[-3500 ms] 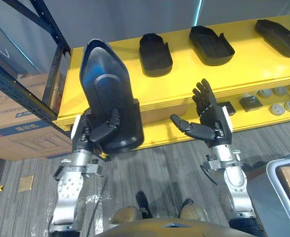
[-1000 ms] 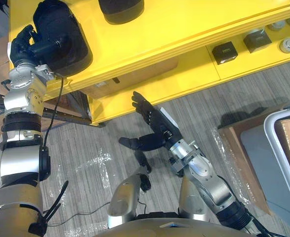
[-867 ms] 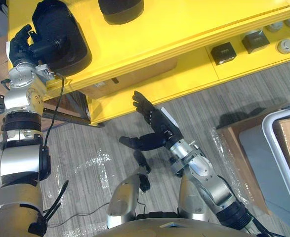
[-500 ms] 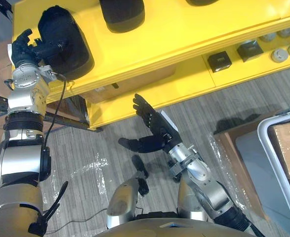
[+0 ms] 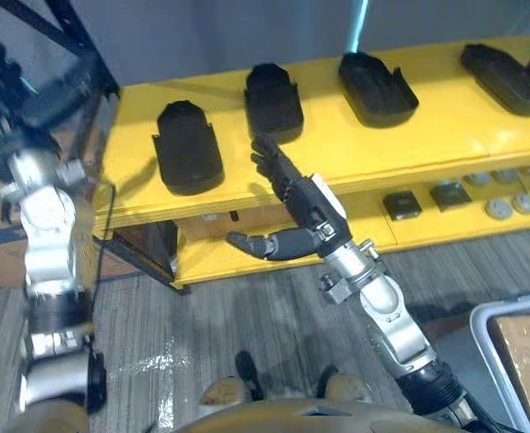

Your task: Walk over and take three plastic housings, then place them on the shelf

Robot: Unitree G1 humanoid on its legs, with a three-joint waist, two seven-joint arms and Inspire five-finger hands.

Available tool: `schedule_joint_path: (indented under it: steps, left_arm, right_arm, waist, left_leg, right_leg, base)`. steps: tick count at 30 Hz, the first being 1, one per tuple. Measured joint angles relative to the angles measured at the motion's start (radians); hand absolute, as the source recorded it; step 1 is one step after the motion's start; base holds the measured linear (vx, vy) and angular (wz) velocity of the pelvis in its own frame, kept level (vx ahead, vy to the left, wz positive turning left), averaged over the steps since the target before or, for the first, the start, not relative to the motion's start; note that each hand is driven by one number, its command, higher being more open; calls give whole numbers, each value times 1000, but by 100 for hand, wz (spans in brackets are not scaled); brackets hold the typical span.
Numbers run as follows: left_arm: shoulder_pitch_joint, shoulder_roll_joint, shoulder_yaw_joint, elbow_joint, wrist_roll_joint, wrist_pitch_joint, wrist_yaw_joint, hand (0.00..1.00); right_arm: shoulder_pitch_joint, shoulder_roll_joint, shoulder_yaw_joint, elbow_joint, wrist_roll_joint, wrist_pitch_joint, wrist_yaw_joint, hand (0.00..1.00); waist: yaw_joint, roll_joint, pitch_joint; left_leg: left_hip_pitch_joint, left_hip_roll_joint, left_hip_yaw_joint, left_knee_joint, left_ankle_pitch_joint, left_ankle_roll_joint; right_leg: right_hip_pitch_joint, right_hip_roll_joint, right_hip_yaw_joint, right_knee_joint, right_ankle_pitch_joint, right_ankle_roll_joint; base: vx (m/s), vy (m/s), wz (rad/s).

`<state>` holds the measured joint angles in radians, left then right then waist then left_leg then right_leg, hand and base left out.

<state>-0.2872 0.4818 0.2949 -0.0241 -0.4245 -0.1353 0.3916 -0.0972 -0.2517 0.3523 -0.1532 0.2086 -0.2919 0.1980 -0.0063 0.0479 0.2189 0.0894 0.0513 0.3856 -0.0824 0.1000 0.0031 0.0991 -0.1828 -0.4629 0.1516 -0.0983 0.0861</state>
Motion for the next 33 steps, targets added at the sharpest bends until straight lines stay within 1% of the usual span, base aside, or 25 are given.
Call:
schedule_joint_path:
  steps: [1, 2, 3, 4, 5, 6, 8, 9, 11, 13, 17, 20, 23, 25, 27, 30, 31, 33]
  left_arm:
    - [33, -22, 0, -17, 1, 0, -9, 100]
    - [115, -74, 0, -58, 4, 0, -32, 100]
    - [146, -95, 0, -75, 4, 1, -42, 100]
    - [207, -137, 2, -115, 5, 0, -68, 100]
    - [238, -155, 2, -136, 10, 0, -81, 100]
    - [292, -186, -3, -175, 21, 0, -119, 100]
    - [367, -212, -10, -236, 43, 0, -197, 100]
    - [400, -212, -17, -264, 43, -3, -239, 100]
    - [442, -216, -27, -290, 43, -19, -285, 100]
    - [487, -242, -45, -314, 43, -24, -357, 100]
    - [537, -253, -103, -314, 43, -23, -431, 100]
    - [563, -278, -131, -310, 33, -23, -461, 100]
    - [581, -296, -158, -293, 33, -23, -468, 100]
    - [591, -299, -174, -288, 33, -23, -469, 100]
    - [599, -317, -188, -285, 34, -24, -479, 100]
    - [599, -323, -213, -279, 34, -26, -480, 100]
    - [599, -327, -222, -279, 33, -33, -479, 100]
    - [597, -328, -232, -279, 33, -36, -475, 100]
  right_arm:
    - [-6, -5, -13, 8, 0, -5, 3, 100]
    - [-30, -18, -37, 39, -7, -16, 15, 100]
    - [-42, -23, -42, 55, -8, -17, 19, 100]
    - [-68, -29, -50, 89, -10, -19, 29, 100]
    - [-82, -29, -51, 111, -15, -22, 34, 100]
    - [-103, -29, -52, 150, -38, -25, 42, 100]
    - [-118, -38, -47, 192, -48, -24, 83, 100]
    - [-118, -46, -42, 198, -47, -21, 109, 100]
    - [-133, -69, -29, 212, -46, -19, 143, 100]
    - [-175, -98, -17, 274, -46, -15, 177, 100]
    - [-223, -106, -6, 355, -47, 4, 178, 100]
    - [-268, -105, -4, 422, -47, 18, 166, 100]
    - [-294, -107, -8, 479, -46, 24, 152, 100]
    - [-323, -106, -9, 513, -46, 26, 140, 100]
    - [-380, -108, -14, 555, -44, 28, 129, 100]
    - [-444, -107, -25, 590, -44, 28, 106, 100]
    - [-468, -106, -30, 600, -44, 28, 94, 100]
    - [-498, -106, -35, 618, -43, 27, 84, 100]
  waist:
    - [4, 0, -1]
    - [17, 0, -6]
    - [24, -1, -7]
    - [38, -1, -9]
    - [40, -1, -9]
    - [48, 0, -10]
    - [68, 1, -10]
    - [81, 3, -12]
    - [89, 8, -17]
    - [96, 16, -25]
    - [113, 17, -26]
    - [121, 19, -25]
    - [129, 19, -24]
    - [135, 20, -20]
    - [135, 27, -2]
    - [136, 43, 38]
    - [136, 49, 53]
    - [137, 54, 62]
  left_leg:
    - [1, 1, -6, 0, -1, -1]
    - [2, 5, -21, 0, -6, -9]
    - [3, 5, -27, 0, -8, -10]
    - [3, 6, -34, -1, -10, -14]
    - [3, 6, -37, -1, -11, -14]
    - [3, 4, -43, -1, -11, -15]
    - [3, 2, -59, -1, -15, -21]
    - [0, 2, -65, -2, -15, -20]
    - [-7, 0, -75, -2, -13, -20]
    - [-15, -5, -89, -2, -10, -20]
    - [-31, -5, -105, -1, -2, -21]
    - [-52, -4, -109, 0, 8, -16]
    - [-51, -9, -113, 0, 15, -10]
    - [-61, -13, -116, 0, 19, -14]
    - [-81, -18, -122, 13, 20, -15]
    - [-91, -23, -125, 24, 20, -16]
    - [-101, -24, -126, 30, 20, -16]
    - [-119, -25, -126, 31, 24, -15]
  right_leg:
    - [7, 3, -6, -6, 3, 0]
    - [26, 11, -25, -25, 12, -1]
    - [31, 13, -29, -32, 15, -1]
    - [37, 15, -35, -38, 19, -4]
    - [42, 15, -41, -42, 21, -4]
    - [51, 15, -52, -51, 22, -5]
    - [60, 15, -68, -53, 22, -6]
    - [62, 15, -75, -52, 21, -8]
    - [60, 14, -83, -51, 21, -9]
    - [59, 10, -95, -49, 21, -10]
    - [50, 8, -116, -41, 17, -15]
    - [19, 1, -120, -8, 11, -17]
    - [1, -18, -118, 41, -12, -13]
    - [-25, -35, -117, 83, -35, -14]
    - [-61, -60, -116, 145, -63, -17]
    - [-82, -79, -115, 190, -85, -22]
    - [-93, -84, -116, 202, -92, -29]
    - [-119, -92, -114, 224, -98, -31]
  base:
    - [-19, -7, 32]
    - [-37, 5, 27]
    - [-54, 18, 25]
    - [-37, 17, 14]
    - [-58, 34, 19]
    - [-48, 31, 20]
    - [-54, 32, 26]
    - [-38, 17, 22]
    - [-27, 14, 17]
    - [-7, 22, 19]
    - [10, 0, 12]
    - [35, -12, 7]
    - [49, -12, 1]
    - [0, -7, 4]
    - [-12, -16, 9]
    - [-42, -12, 6]
    - [-29, -2, 4]
    - [-11, -2, 2]
